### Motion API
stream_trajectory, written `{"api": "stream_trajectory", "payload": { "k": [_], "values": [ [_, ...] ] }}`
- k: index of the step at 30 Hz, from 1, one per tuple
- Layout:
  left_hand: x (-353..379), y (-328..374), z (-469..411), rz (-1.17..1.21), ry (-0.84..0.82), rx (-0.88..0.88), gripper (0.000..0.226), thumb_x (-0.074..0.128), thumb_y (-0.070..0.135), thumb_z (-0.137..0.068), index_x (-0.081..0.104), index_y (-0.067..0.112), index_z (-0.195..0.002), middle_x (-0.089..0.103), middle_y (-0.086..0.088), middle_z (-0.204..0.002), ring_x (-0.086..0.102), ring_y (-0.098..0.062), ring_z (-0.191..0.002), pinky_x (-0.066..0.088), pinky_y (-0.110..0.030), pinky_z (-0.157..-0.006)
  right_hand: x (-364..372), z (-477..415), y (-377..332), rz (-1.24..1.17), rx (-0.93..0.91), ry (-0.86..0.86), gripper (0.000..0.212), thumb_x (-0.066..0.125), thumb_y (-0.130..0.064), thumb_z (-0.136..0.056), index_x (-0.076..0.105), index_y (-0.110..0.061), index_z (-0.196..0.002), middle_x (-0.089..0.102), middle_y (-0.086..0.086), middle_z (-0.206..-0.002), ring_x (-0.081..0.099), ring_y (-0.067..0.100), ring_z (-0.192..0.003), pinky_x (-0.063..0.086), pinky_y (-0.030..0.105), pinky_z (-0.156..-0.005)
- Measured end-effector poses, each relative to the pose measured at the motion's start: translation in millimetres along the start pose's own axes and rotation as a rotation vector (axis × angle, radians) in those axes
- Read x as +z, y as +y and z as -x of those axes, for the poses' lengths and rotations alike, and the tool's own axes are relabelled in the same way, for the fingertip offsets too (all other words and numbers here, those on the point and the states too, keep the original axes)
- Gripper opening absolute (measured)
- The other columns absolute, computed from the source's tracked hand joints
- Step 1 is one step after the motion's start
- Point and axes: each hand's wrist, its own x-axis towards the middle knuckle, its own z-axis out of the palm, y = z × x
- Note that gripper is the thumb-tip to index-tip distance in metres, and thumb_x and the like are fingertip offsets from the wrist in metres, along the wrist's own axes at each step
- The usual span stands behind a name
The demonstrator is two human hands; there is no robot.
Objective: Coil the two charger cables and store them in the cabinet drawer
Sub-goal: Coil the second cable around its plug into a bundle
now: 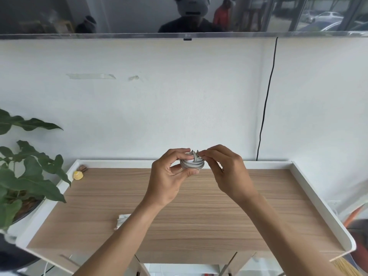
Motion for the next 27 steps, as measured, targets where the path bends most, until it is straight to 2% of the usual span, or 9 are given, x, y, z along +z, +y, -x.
{"api": "stream_trajectory", "payload": {
  "k": [2,5,7,10,13,17,23,27],
  "values": [
    [0.5,-0.7,1.3,-0.019,0.007,0.005,0.030,0.082,0.011,-0.068,0.072,0.018,-0.096,0.068,-0.002,-0.111,0.061,-0.020,-0.118,0.056,-0.032,-0.090,1.6,1.0,-4.7,-0.097,0.120,0.031,0.015,0.063,-0.007,-0.091,0.072,-0.011,-0.102,0.069,-0.002,-0.093,0.066,0.008,-0.086,0.050,0.017,-0.077],
    [0.8,0.8,1.7,-0.067,0.011,0.030,0.030,0.083,0.009,-0.069,0.072,0.018,-0.096,0.067,-0.003,-0.114,0.062,-0.015,-0.118,0.056,-0.030,-0.090,1.3,-0.4,-11.1,-0.339,0.488,0.014,0.012,0.068,-0.015,-0.088,0.071,-0.020,-0.098,0.072,-0.010,-0.088,0.066,0.002,-0.085,0.050,0.015,-0.078],
    [1.3,2.9,2.1,-0.103,0.010,0.062,0.031,0.083,0.006,-0.069,0.073,0.020,-0.095,0.066,-0.001,-0.116,0.062,-0.012,-0.117,0.056,-0.027,-0.090,0.9,-2.9,-11.8,-0.371,0.592,0.019,0.009,0.070,-0.016,-0.086,0.072,-0.022,-0.093,0.072,-0.011,-0.084,0.065,0.003,-0.081,0.049,0.014,-0.075],
    [1.8,7.7,0.8,-0.138,0.009,0.117,0.031,0.082,0.008,-0.071,0.072,0.021,-0.098,0.065,-0.002,-0.118,0.061,-0.013,-0.118,0.055,-0.030,-0.092,-3.5,-9.4,-14.5,-0.388,0.625,0.042,0.008,0.072,-0.015,-0.085,0.073,-0.023,-0.086,0.072,-0.013,-0.083,0.066,0.004,-0.082,0.050,0.013,-0.074],
    [1.8,11.7,-2.1,-0.191,0.008,0.173,0.032,0.080,0.012,-0.074,0.069,0.023,-0.102,0.064,-0.002,-0.119,0.061,-0.014,-0.118,0.056,-0.038,-0.093,-10.7,-15.1,-15.5,-0.436,0.643,0.005,0.005,0.072,-0.014,-0.085,0.073,-0.019,-0.085,0.074,-0.008,-0.083,0.067,0.006,-0.081,0.051,0.012,-0.073],
    [-0.2,11.4,-6.5,-0.249,0.024,0.250,0.030,0.080,0.012,-0.076,0.069,0.021,-0.102,0.064,-0.002,-0.121,0.062,-0.017,-0.118,0.054,-0.050,-0.092,-18.1,-20.0,-18.8,-0.472,0.627,-0.023,0.004,0.072,-0.013,-0.084,0.073,-0.011,-0.087,0.074,-0.006,-0.084,0.066,0.001,-0.077,0.046,0.005,-0.066],
    [1.3,13.3,-6.8,-0.279,0.060,0.301,0.029,0.079,0.007,-0.077,0.070,0.017,-0.103,0.065,-0.005,-0.120,0.062,-0.016,-0.117,0.056,-0.048,-0.090,-19.1,-24.0,-20.6,-0.506,0.602,-0.047,0.005,0.071,-0.015,-0.086,0.072,-0.011,-0.087,0.074,-0.002,-0.086,0.066,0.011,-0.083,0.048,0.010,-0.069],
    [-0.7,9.5,-7.5,-0.372,0.054,0.330,0.027,0.080,0.007,-0.076,0.072,0.018,-0.100,0.065,-0.003,-0.121,0.064,-0.012,-0.112,0.053,-0.035,-0.094,-17.9,-23.0,-15.2,-0.429,0.613,-0.127,0.003,0.070,-0.019,-0.087,0.072,-0.017,-0.085,0.074,-0.005,-0.085,0.066,0.011,-0.083,0.051,0.017,-0.074]
  ]
}}
